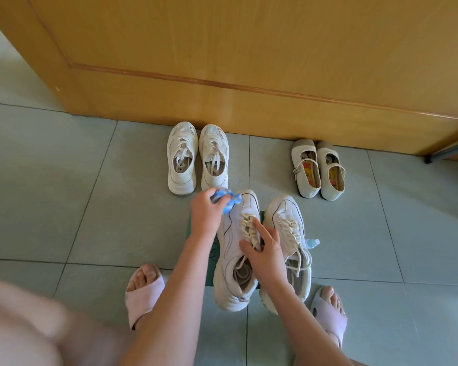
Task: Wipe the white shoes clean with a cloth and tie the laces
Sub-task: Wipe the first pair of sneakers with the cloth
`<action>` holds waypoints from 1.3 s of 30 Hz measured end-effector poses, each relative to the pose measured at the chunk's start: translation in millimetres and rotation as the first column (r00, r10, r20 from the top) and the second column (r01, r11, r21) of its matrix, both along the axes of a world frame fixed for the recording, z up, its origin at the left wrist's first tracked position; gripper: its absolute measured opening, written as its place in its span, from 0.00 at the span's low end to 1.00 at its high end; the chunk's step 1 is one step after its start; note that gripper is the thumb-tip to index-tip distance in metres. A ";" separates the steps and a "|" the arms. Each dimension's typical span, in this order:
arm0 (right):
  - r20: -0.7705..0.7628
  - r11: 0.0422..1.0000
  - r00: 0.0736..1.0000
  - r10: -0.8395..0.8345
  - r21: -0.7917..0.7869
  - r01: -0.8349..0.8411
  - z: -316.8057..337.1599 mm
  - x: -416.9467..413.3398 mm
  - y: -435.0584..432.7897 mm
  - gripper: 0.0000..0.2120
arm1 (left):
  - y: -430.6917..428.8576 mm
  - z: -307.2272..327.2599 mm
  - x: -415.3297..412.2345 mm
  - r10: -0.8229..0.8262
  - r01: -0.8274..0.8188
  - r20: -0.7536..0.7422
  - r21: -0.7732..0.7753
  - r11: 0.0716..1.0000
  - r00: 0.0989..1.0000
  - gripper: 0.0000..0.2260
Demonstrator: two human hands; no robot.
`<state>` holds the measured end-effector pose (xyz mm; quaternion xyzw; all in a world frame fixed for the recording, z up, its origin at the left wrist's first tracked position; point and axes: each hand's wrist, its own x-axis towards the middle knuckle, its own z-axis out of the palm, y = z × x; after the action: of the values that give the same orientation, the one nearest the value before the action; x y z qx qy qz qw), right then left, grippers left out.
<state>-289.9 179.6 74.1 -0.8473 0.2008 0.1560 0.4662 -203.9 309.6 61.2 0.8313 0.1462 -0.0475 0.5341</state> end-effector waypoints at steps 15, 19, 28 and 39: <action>0.008 1.000 1.000 0.000 -0.016 0.000 -6.9 -0.6 -0.8 0.28 | -36.9 -17.9 69.1 -0.541 0.528 -0.011 0.231 0.817 0.841 0.08; 0.013 1.000 1.000 0.004 -0.029 -0.003 -7.2 -0.5 -0.1 0.28 | -26.2 -25.5 62.3 -0.400 0.398 -0.013 0.146 0.906 0.916 0.08; 0.028 0.999 0.999 0.027 -0.027 -0.026 -4.8 0.2 -0.5 0.28 | -13.4 -39.0 25.0 -0.173 0.176 0.044 -0.055 0.983 0.984 0.07; 0.043 0.991 0.996 0.077 -0.115 -0.072 -8.7 1.3 -1.0 0.28 | 2.3 -52.9 -40.5 -0.012 0.003 -0.057 -0.162 0.987 0.998 0.10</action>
<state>-288.6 178.5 65.4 -0.8828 0.1664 0.1413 0.4159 -244.4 311.9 8.3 0.7839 0.1541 -0.0852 0.5954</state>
